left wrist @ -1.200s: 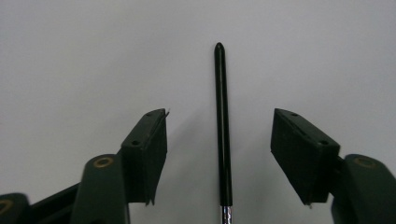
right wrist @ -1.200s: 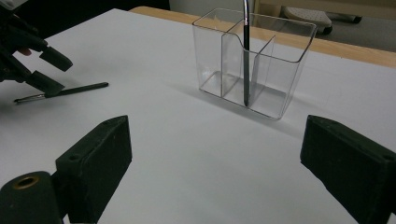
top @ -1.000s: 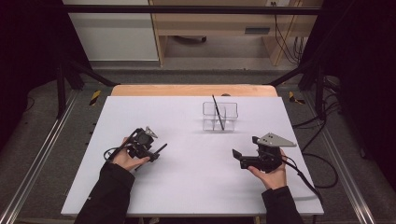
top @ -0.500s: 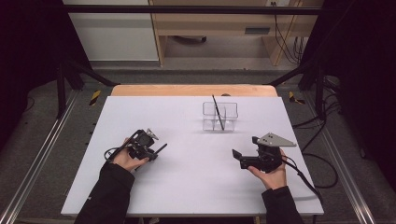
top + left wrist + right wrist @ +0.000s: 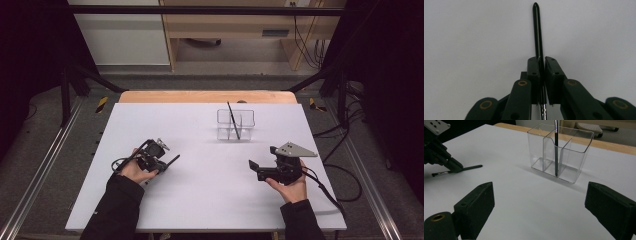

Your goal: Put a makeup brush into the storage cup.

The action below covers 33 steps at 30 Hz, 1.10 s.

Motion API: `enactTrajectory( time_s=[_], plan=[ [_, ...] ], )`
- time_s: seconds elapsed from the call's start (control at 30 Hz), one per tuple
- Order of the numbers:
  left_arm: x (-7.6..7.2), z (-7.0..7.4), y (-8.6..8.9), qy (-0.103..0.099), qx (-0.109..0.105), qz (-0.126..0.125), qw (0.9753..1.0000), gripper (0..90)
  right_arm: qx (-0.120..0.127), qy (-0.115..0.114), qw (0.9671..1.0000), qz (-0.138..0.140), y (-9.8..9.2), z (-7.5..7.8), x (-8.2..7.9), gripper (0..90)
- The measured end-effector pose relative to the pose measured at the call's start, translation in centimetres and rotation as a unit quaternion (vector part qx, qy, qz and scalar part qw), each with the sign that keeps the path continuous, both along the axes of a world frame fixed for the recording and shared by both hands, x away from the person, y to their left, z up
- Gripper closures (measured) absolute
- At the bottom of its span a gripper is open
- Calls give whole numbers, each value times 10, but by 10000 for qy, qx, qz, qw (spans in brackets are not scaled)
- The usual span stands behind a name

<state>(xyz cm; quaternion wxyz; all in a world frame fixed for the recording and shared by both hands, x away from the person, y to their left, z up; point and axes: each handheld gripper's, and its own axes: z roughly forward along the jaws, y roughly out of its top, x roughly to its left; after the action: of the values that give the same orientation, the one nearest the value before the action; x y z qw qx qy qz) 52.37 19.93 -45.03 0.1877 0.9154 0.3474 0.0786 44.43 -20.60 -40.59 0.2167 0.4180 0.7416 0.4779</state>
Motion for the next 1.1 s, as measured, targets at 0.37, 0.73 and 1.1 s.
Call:
enactTrajectory(
  time_s=[0.37, 0.73, 1.1],
  plan=[
    [-1, 0, -1, -39, 63, -98, 9999, 834, 2, 29, 10000, 19, 1, -1, 1, 95],
    [-7, 5, -5, -226, 36, -366, 9991, 835, -60, 26, 9999, 79, 2, 0, 0, 97],
    [-24, 21, -7, -388, -386, -673, 9962, 835, -168, -70, 9996, 208, 9, 7, -2, 100]
  ],
)
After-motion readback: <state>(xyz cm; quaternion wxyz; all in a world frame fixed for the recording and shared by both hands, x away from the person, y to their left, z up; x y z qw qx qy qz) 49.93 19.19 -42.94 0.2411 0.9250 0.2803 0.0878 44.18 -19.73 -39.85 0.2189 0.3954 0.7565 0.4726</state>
